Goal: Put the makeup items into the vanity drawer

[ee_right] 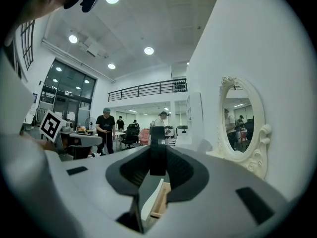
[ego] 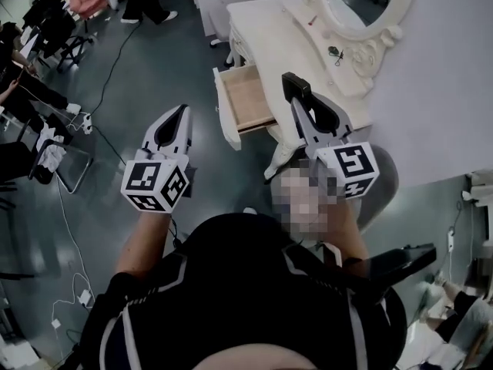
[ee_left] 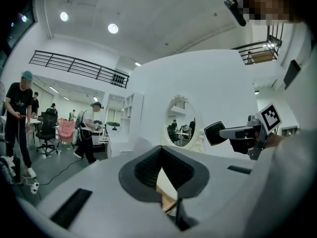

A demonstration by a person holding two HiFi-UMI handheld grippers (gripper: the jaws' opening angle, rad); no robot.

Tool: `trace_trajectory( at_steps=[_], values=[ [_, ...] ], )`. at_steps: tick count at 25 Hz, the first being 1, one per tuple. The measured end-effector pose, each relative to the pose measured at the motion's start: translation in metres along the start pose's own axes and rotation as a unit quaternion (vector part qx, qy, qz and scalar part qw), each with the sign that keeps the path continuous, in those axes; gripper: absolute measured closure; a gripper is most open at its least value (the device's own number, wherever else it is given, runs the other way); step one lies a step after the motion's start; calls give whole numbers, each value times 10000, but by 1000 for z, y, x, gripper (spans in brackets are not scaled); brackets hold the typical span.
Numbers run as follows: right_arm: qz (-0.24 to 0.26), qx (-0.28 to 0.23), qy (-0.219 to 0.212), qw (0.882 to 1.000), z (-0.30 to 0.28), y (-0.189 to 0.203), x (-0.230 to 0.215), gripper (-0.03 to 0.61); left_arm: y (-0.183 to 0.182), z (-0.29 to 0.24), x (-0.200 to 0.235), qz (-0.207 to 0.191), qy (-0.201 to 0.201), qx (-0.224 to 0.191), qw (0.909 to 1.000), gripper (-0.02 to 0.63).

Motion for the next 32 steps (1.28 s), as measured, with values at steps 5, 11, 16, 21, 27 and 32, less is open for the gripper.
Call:
trace_trajectory(
  at_steps=[5, 11, 16, 21, 27, 32],
  values=[
    [-77, 53, -114, 9999, -25, 1, -39, 482, 11, -51, -6, 60, 19, 162, 9998, 611],
    [-136, 107, 2, 9998, -51, 5, -64, 482, 17, -98, -5, -67, 378, 220, 9990, 611],
    [-128, 21, 263, 9996, -74, 4, -72, 482, 23, -142, -1, -96, 1153, -3, 9933, 611],
    [-111, 107, 652, 9978, -112, 10, -68, 482, 31, -177, 42, -30, 1384, -151, 9903, 611],
    [-223, 79, 1266, 9917, -169, 12, -72, 482, 38, -221, 96, -194, 1813, -165, 9831, 611],
    [-338, 151, 1524, 9876, -214, 15, -71, 482, 40, -248, 136, -188, 2100, -196, 9773, 611]
  ],
)
Point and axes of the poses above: the fingertips, and each gripper's own axes: z backward along the fingers, x to its left, y out of its underside, the point moved 2 cm from there along z, backward along the fingers, and after that the axes turned 13 degrees about -z, right-handed, at the moved point
